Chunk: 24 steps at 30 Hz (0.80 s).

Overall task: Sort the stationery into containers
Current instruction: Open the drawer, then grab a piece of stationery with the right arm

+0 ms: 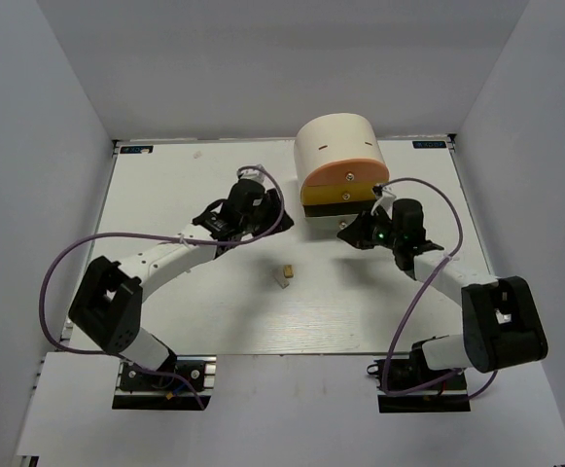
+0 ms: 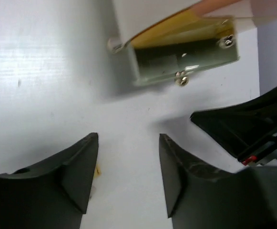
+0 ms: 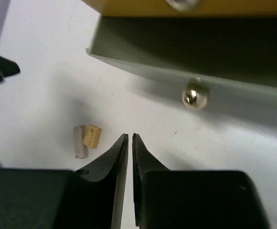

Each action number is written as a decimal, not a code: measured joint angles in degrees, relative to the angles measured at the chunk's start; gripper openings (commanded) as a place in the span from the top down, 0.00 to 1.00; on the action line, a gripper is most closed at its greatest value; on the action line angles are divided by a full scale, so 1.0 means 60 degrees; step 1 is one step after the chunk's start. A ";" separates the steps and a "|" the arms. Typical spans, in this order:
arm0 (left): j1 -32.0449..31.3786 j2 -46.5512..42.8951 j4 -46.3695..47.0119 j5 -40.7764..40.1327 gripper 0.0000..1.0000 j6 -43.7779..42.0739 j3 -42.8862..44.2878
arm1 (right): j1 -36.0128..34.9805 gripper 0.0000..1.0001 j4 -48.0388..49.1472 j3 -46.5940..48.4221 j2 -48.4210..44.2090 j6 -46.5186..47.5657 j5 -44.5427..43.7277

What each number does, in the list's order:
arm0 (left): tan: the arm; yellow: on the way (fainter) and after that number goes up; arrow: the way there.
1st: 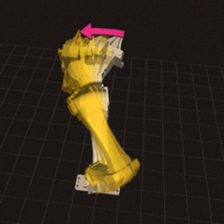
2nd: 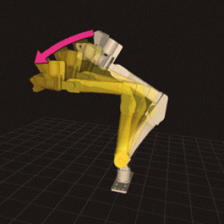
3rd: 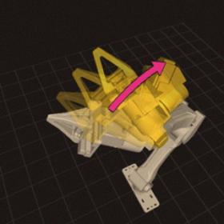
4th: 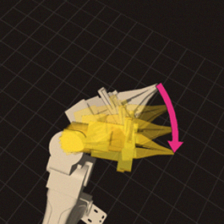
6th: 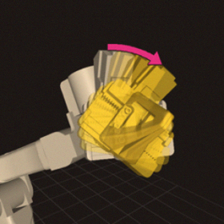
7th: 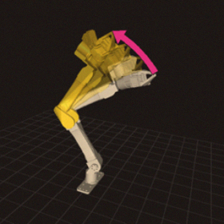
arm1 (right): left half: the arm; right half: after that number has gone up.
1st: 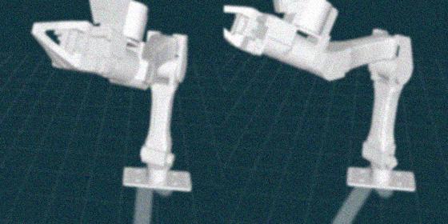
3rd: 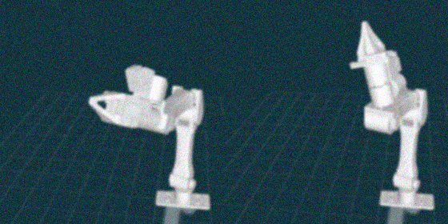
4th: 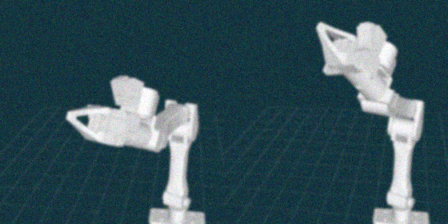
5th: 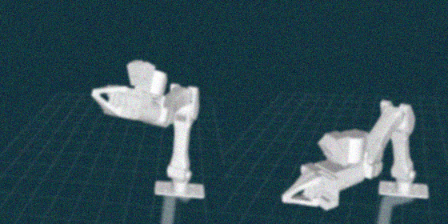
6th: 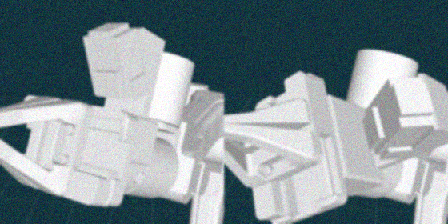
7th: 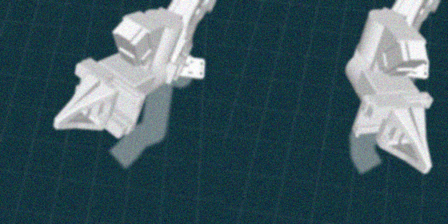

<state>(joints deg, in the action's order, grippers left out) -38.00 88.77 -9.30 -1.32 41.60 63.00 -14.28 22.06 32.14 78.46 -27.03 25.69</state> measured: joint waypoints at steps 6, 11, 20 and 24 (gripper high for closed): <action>0.0000 -0.0565 -0.1574 -0.0055 0.38 0.1304 -0.0976 | -0.0310 0.54 -0.1588 0.0969 -0.0408 0.3785 0.0310; -0.0022 -0.0372 -0.2911 -0.0204 0.26 0.2055 -0.0725 | -0.0714 0.37 -0.2951 0.1461 -0.0499 0.6466 0.1370; -0.0080 -0.0357 -0.3235 -0.0109 0.22 0.0918 -0.0849 | -0.1392 0.23 -0.7009 0.2116 -0.0350 1.4484 0.4550; -0.0076 -0.1355 -0.3384 -0.0222 0.22 0.0579 -0.1993 | -0.1770 0.18 -0.8535 0.3071 0.0637 1.7096 0.4900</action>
<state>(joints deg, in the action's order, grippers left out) -38.46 80.64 -29.61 -2.66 45.08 51.05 -24.91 -29.15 50.57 82.28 75.55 55.09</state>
